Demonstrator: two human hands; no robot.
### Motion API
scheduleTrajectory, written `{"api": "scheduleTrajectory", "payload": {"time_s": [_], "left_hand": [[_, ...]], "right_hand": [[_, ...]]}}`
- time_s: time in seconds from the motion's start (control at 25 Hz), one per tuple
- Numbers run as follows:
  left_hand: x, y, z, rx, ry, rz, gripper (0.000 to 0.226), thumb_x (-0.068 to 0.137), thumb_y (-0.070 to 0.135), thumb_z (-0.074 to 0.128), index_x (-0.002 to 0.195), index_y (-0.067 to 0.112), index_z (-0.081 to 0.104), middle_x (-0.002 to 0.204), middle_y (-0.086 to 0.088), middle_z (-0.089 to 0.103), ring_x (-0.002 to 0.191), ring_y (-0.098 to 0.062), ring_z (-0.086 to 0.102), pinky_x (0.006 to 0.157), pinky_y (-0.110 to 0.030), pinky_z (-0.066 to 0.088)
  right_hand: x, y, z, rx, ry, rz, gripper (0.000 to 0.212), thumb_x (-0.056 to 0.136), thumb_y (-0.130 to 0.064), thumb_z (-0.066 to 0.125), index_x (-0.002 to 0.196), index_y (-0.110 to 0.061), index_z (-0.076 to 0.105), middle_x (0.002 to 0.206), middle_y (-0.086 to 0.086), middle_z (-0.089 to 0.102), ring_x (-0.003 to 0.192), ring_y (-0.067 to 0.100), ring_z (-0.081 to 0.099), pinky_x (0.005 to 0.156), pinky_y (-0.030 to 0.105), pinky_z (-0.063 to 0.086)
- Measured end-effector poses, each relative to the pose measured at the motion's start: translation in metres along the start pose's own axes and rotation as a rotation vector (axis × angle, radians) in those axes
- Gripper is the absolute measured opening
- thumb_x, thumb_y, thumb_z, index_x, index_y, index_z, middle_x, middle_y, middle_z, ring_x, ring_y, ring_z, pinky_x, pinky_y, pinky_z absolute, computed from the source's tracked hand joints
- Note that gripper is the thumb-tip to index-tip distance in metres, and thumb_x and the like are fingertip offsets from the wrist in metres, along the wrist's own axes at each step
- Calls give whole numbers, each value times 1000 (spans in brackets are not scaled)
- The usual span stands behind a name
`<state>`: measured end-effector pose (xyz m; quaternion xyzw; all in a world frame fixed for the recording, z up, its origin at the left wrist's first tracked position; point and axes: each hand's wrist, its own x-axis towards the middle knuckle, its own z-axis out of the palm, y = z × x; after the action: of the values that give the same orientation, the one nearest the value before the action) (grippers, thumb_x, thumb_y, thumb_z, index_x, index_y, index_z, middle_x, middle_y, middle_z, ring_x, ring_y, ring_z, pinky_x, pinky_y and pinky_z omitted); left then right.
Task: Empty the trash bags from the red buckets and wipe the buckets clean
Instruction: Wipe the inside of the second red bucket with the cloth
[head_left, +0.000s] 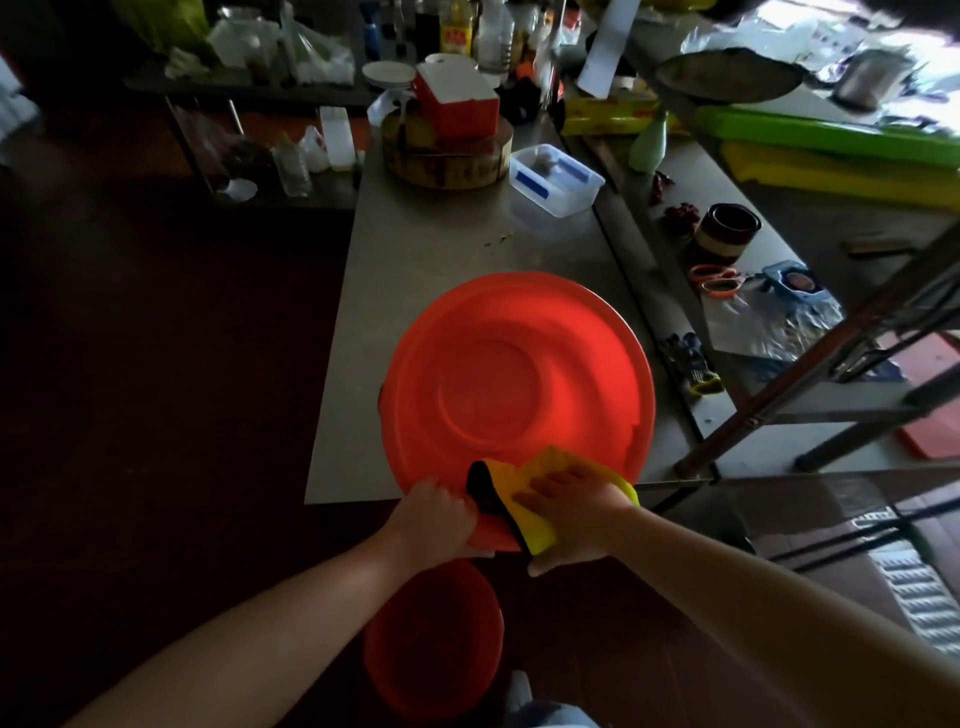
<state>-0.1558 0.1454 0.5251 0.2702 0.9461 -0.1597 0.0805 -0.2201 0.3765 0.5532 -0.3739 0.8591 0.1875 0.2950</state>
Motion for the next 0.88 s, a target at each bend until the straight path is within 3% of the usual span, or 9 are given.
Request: {"api": "scheduleTrajectory", "payload": {"time_s": [0.16, 0.28, 0.36, 0.48, 0.56, 0.68, 0.76, 0.84, 0.88], "left_hand": [[2, 6, -21, 0, -81, 139, 73, 90, 76, 36, 84, 9, 64, 83, -8, 69, 76, -25, 66, 77, -36, 41], [9, 20, -23, 23, -46, 182, 70, 95, 71, 35, 83, 8, 65, 82, -8, 69, 75, -26, 66, 72, -35, 37], [11, 27, -16, 55, -2, 228, 65, 90, 73, 46, 65, 16, 64, 64, -2, 65, 58, -20, 62, 65, -31, 40], [11, 31, -5, 117, 51, 173, 61, 70, 71, 73, 43, 21, 51, 45, 5, 51, 43, -16, 50, 53, -24, 39], [8, 36, 9, 144, 99, 180, 62, 73, 73, 67, 43, 20, 52, 46, 4, 53, 44, -17, 53, 55, -25, 44], [1, 47, 32, 101, 113, 156, 66, 83, 76, 54, 58, 16, 68, 60, -5, 67, 58, -24, 65, 73, -36, 54], [-2, 52, 35, 127, 125, 116, 72, 85, 77, 49, 68, 10, 72, 70, -13, 71, 68, -29, 69, 81, -41, 54], [2, 50, 30, 143, 158, 83, 75, 84, 77, 47, 68, 9, 71, 71, -14, 71, 69, -30, 70, 82, -41, 55], [4, 49, 28, 161, 175, 91, 74, 84, 77, 47, 65, 10, 70, 69, -12, 70, 68, -29, 69, 80, -41, 55]], "right_hand": [[6, 17, 4, 61, -59, 68, 103, 72, -89, -13, 159, -41, 17, 168, 0, 18, 155, 26, 13, 123, 49, 4], [25, 1, 21, 136, -6, 151, 73, 98, -66, 0, 155, -30, 29, 162, 9, 26, 149, 34, 22, 119, 55, 13], [49, -18, 30, 284, 30, 165, 57, 107, -52, 15, 156, -25, 29, 162, 12, 25, 148, 37, 22, 119, 56, 15], [90, -38, 35, 471, 89, 155, 69, 101, -56, 3, 158, -22, 25, 162, 13, 26, 149, 38, 24, 119, 56, 16], [109, -37, 49, 454, 195, 112, 80, 94, -61, -4, 157, -23, 29, 160, 12, 31, 148, 37, 28, 118, 57, 17], [153, 11, 81, 549, 393, 243, 65, 101, -61, 23, 146, -20, 48, 153, 11, 45, 146, 23, 34, 116, 62, 19], [170, 66, 83, 887, 519, -240, 66, 96, -65, 50, 134, -12, 57, 130, 20, 60, 130, 9, 48, 90, 79, 31], [194, 89, 104, 1378, 489, -856, 89, 73, -62, 80, 144, -18, 49, 101, 35, 56, 95, 44, 60, 69, 78, 34], [195, 81, 96, 1379, 432, -854, 96, 72, -64, 78, 153, -31, 37, 99, 40, 51, 88, 53, 56, 72, 80, 34]]}}
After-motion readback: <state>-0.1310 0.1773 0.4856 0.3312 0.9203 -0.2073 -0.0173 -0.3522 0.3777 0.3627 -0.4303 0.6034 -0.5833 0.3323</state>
